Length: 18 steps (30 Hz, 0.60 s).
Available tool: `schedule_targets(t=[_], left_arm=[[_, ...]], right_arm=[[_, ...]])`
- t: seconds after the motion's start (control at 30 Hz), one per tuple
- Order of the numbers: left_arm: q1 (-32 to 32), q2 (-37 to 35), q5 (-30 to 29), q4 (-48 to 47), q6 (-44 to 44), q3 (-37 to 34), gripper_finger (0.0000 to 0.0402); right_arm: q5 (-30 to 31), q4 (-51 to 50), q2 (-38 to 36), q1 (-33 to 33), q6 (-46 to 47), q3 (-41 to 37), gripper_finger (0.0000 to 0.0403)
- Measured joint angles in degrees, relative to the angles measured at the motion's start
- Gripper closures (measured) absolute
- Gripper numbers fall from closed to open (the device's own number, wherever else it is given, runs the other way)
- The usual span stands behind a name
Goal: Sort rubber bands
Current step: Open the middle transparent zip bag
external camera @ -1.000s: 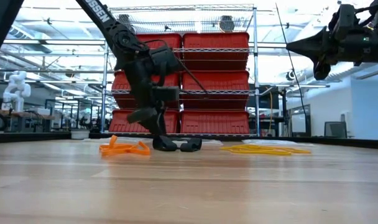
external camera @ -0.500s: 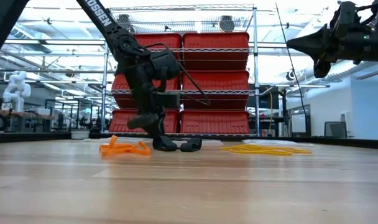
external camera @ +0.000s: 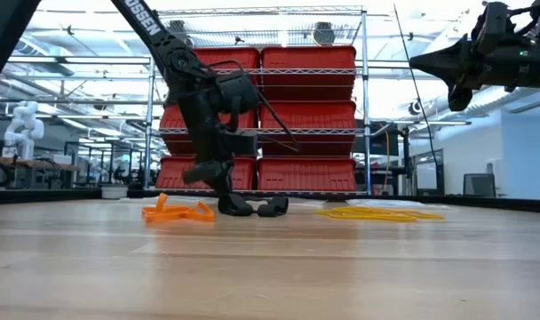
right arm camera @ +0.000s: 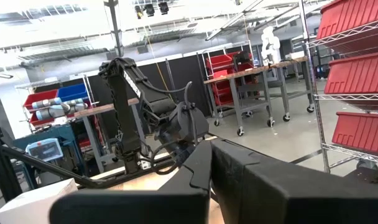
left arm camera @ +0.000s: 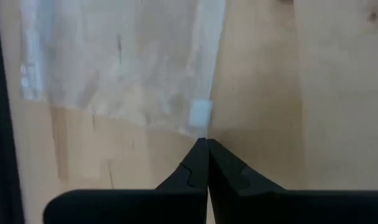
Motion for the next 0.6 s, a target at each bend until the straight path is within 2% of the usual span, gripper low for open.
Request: schedule_targets(t=[0.2,0.37,0.47,0.6], left_arm=[[-0.17,-2.84,0.29,-2.73,-2.74,1.02,0.0400],[0.12,-6.18,2.31,-3.65,-7.89,1.14,0.0400],[1.58,-9.07,9.23,-1.73,-13.41,-0.56,0.0401],[2.80,-11.62,18.11,7.31,-13.80,-5.04,0.0401]], right_arm=[[-0.85,-0.05,0.25,0.01,0.00,0.00,0.0403],[-3.34,-0.48,3.46,0.33,1.51,0.11,0.0403],[-3.33,-2.13,7.45,1.02,2.25,1.43,0.0403],[-3.26,-2.20,13.02,1.84,0.77,4.07,0.0403]])
